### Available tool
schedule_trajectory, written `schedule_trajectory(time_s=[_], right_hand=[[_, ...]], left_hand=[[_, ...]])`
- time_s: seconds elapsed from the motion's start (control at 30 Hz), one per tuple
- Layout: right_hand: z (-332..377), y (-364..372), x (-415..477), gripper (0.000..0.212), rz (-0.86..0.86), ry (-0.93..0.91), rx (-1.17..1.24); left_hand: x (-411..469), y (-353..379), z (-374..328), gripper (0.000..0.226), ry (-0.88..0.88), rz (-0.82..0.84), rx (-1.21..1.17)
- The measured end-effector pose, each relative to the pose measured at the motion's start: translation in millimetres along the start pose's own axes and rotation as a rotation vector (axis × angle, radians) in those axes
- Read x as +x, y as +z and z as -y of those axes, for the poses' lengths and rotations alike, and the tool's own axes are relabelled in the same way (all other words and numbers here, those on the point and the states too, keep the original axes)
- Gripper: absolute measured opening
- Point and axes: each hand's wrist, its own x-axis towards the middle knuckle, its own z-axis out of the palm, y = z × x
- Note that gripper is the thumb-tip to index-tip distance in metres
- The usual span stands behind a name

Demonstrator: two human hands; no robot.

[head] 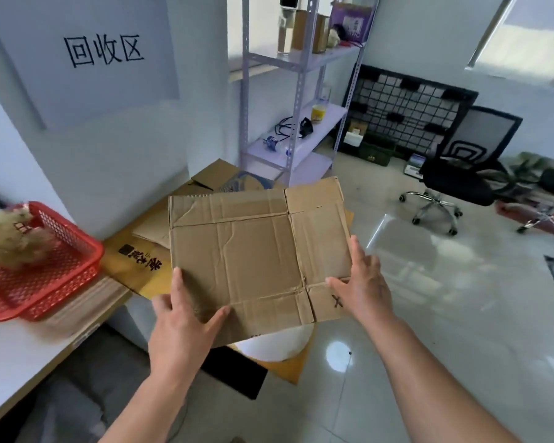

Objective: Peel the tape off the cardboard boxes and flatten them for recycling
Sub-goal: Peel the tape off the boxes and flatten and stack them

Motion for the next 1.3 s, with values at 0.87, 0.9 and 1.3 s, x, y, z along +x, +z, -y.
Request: schedule_trajectory(time_s=[0.87, 0.9, 1.3], right_hand=[[133, 68, 363, 0.092, 0.48, -0.737, -0.061], [134, 70, 367, 0.092, 0.506, -0.755, -0.072], [103, 102, 391, 0.09, 0.672, -0.794, -0.29]], left_hand=[[157, 88, -116, 0.1, -0.656, -0.309, 0.149], [157, 93, -119, 0.1, -0.69, -0.309, 0.148], [155, 143, -110, 0.099, -0.888, -0.143, 0.216]])
